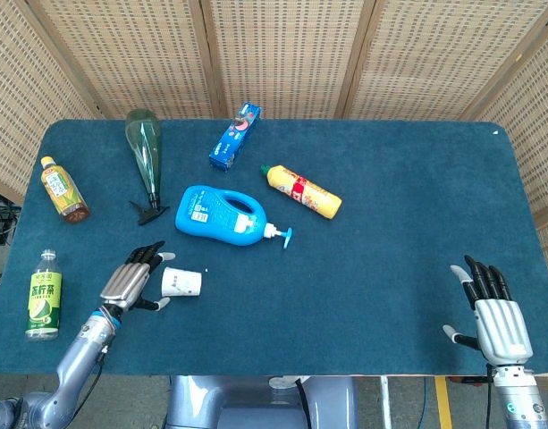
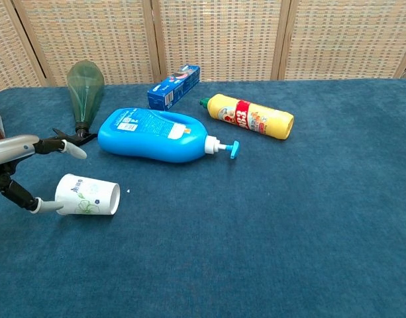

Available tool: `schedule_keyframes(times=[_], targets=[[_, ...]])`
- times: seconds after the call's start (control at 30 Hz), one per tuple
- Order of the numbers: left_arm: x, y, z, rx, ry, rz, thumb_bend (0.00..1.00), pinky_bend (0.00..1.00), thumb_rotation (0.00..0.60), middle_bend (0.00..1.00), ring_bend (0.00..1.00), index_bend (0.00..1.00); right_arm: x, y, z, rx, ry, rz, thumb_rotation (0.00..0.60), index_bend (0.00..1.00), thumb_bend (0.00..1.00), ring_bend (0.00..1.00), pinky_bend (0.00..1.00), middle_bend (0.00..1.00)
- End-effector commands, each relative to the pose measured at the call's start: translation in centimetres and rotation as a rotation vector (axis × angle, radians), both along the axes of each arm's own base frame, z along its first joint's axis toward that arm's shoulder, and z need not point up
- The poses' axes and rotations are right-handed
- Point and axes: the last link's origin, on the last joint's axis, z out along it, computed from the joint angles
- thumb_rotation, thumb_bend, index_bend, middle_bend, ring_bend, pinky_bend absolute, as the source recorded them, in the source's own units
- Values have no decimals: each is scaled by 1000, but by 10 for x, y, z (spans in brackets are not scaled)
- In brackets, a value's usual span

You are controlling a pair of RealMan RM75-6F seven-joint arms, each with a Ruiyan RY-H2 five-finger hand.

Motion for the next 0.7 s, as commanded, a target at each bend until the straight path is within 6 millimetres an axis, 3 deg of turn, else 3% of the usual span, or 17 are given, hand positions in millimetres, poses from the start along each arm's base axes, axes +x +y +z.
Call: schedule_keyframes(times=[0.03,0.37,0.7], targets=[[13,3,12,10,44,-25,250,0,582,0,0,175,0,0,0,1,-1,0,600,0,83,0,0,0],[52,7,4,-47,291,-81,283,0,582,0,0,215,1,2,2,-3,-11,6,600,0,83,0,0,0],[75,6,-19,-46,373,-111,286,0,581,0,0,214,1,2,4,-4,-18,9,600,0,83,0,0,0]])
